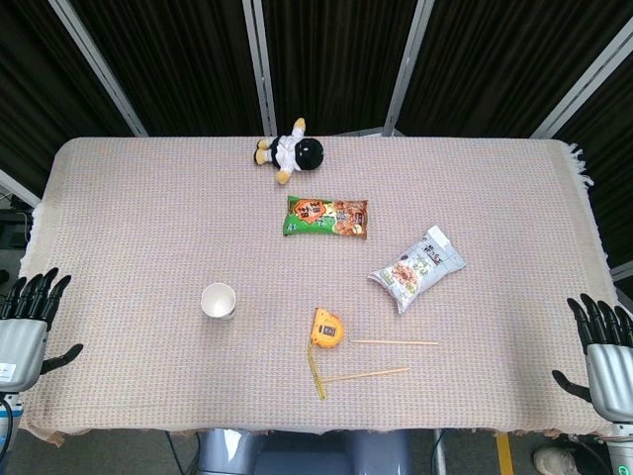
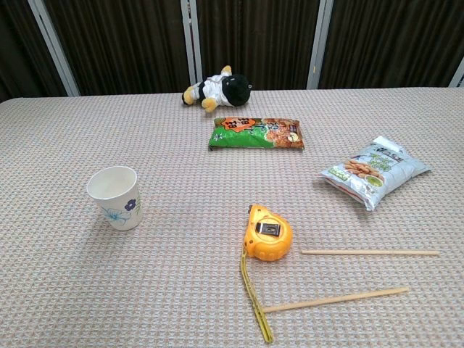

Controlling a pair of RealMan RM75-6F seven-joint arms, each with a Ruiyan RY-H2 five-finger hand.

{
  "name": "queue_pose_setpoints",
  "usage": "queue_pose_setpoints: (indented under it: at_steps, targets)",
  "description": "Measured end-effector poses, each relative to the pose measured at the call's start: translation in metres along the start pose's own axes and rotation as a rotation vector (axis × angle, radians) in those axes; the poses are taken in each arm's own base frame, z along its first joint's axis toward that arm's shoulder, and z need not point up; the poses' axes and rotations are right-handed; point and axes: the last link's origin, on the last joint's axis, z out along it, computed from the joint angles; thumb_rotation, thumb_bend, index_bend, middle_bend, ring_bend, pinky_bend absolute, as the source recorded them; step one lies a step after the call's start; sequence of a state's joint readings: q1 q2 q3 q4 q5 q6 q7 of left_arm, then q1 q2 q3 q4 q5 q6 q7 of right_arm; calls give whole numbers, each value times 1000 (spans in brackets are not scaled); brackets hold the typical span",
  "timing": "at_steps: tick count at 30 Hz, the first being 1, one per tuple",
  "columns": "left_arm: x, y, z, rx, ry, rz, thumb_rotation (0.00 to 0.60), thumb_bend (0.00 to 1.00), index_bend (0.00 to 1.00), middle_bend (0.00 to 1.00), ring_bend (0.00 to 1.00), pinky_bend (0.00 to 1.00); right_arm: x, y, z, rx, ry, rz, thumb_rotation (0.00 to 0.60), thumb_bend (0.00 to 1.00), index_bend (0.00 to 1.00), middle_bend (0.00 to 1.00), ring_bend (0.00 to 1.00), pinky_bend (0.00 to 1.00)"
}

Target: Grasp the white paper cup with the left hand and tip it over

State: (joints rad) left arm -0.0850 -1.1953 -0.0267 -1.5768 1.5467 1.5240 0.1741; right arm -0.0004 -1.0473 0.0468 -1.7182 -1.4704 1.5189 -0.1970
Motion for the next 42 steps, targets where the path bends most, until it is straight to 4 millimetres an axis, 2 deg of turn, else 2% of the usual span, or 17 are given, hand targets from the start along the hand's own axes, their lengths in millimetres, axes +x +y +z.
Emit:
queue_pose_setpoints:
  at_steps: [15, 21, 34, 42]
  targets:
    - [-4, 4, 3, -15, -24, -1, 600, 30, 0, 0, 0, 0, 2, 0, 0, -3, 2, 7, 600, 65, 0, 0, 0, 0]
    - [-9, 15, 14, -51, -68, 2, 600, 36, 0, 0, 0, 0, 4, 0, -1, -2, 7, 18, 600, 65, 0, 0, 0, 0]
    - [-15, 89, 80, -192, -188, 46, 600, 49, 2, 0, 0, 0, 8, 3, -2, -4, 9, 37, 600, 66, 0, 0, 0, 0]
    - [-26, 129, 106, -223, -265, 67, 600, 61, 106, 0, 0, 0, 10, 6, -1, -6, 10, 51, 600, 65, 0, 0, 0, 0]
